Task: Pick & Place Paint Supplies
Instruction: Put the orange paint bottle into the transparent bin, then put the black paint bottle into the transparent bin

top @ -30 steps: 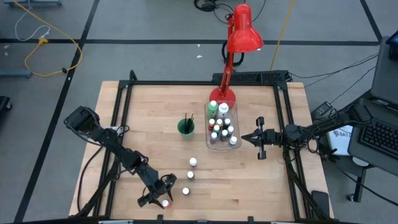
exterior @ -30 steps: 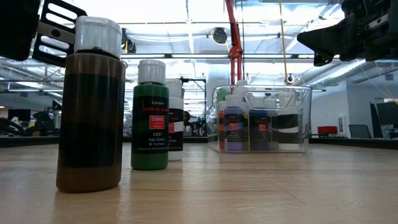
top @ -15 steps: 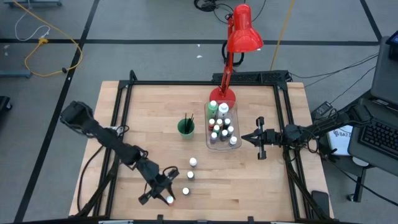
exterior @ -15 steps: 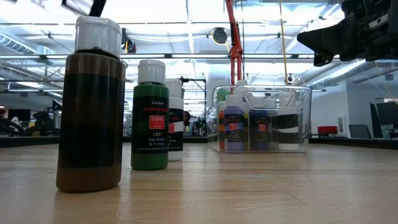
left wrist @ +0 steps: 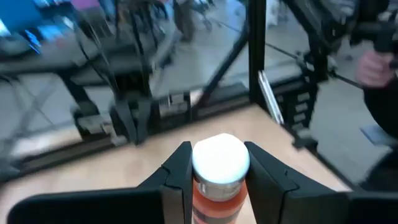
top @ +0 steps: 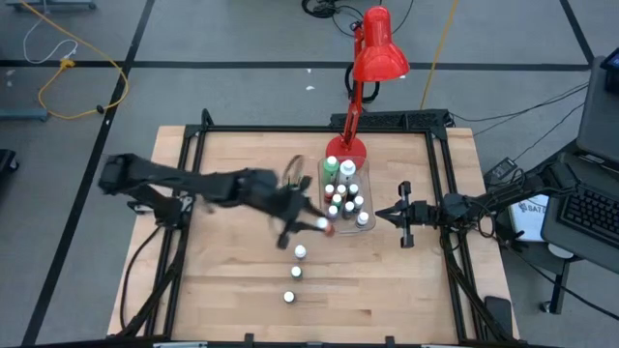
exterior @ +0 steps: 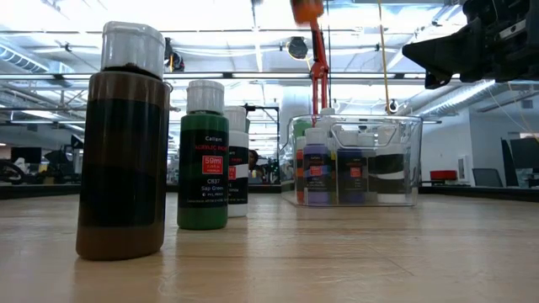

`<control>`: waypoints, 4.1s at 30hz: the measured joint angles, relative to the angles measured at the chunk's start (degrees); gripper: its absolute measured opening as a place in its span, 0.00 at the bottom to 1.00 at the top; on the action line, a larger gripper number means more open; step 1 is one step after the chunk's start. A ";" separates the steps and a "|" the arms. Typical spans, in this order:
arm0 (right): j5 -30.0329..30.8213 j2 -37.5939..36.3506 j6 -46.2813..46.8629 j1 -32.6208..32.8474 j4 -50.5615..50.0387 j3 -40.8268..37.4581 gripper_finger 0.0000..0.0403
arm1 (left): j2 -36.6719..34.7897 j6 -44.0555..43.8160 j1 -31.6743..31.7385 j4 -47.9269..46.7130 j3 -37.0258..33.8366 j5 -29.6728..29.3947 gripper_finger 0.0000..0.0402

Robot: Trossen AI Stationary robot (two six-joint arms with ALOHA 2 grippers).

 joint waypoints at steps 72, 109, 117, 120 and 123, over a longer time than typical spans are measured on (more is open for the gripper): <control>0.00 0.15 0.01 0.00 -1.21 -0.02 0.01 | -12.34 4.30 -13.00 -15.93 -14.50 20.86 0.51; 0.04 0.16 1.45 0.00 -1.32 -0.02 0.01 | 11.99 -1.03 -18.96 25.87 -26.10 3.25 0.81; 0.08 0.17 1.46 0.00 -1.67 -0.02 0.01 | 13.40 -1.09 -18.41 28.27 -26.13 3.39 0.74; 0.13 0.16 1.44 0.00 -1.67 0.00 0.01 | 13.40 -1.26 -18.17 28.12 -26.13 4.10 0.71; 0.15 0.15 1.46 0.00 -1.67 -0.02 0.01 | 13.41 -1.06 -18.11 28.14 -26.13 4.71 0.69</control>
